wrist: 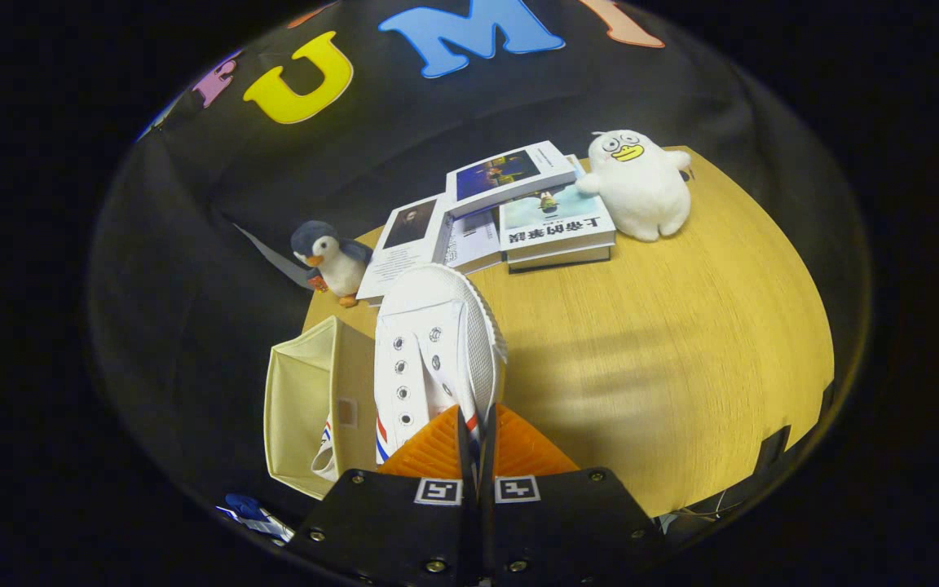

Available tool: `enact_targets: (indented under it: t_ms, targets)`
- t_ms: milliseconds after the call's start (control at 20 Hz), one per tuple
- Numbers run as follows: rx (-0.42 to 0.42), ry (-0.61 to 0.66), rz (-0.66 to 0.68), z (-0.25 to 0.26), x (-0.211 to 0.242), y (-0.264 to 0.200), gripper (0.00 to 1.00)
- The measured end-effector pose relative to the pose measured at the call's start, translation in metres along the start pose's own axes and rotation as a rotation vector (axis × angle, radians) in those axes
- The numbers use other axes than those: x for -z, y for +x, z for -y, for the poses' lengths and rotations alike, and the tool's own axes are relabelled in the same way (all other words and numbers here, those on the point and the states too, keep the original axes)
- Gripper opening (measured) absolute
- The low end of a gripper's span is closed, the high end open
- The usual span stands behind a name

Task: Open the storage box then place both shoes into the box .Put the left shoe in first, then the right shoe, with the right side of both shoes facing outward in a uniform manner.

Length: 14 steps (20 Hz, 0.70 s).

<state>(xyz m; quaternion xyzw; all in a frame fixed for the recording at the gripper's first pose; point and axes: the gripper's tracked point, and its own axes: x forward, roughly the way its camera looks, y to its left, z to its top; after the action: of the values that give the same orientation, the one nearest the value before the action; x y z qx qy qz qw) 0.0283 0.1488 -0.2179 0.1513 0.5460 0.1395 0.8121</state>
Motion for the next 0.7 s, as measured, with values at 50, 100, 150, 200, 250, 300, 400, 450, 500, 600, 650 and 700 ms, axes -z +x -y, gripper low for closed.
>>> enact_targets:
  t_ms: [50, 100, 150, 200, 250, 300, 400, 450, 500, 600, 650, 700]
  targets:
    - [-0.014, -0.012, -0.006, -0.011, 0.001, 0.002, 0.01]
    - [-0.026, -0.021, -0.009, -0.023, 0.0, 0.004, 0.01]
    - [-0.039, -0.031, -0.013, -0.034, 0.001, 0.007, 0.0]
    - [-0.051, -0.038, -0.017, -0.044, 0.001, 0.008, 0.01]
    - [-0.069, -0.046, -0.02, -0.057, 0.002, 0.01, 0.01]
    - [-0.084, -0.051, -0.021, -0.068, 0.002, 0.012, 0.0]
    - [-0.112, -0.066, -0.027, -0.088, 0.004, 0.015, 0.0]
    - [-0.12, -0.079, -0.032, -0.092, 0.004, 0.013, 0.0]
    - [-0.122, -0.088, -0.036, -0.1, 0.006, 0.017, 0.0]
    - [-0.125, -0.107, -0.047, -0.114, 0.01, 0.023, 0.01]
    - [-0.128, -0.112, -0.052, -0.119, 0.013, 0.026, 0.0]
    - [-0.131, -0.12, -0.061, -0.127, 0.016, 0.031, 0.0]
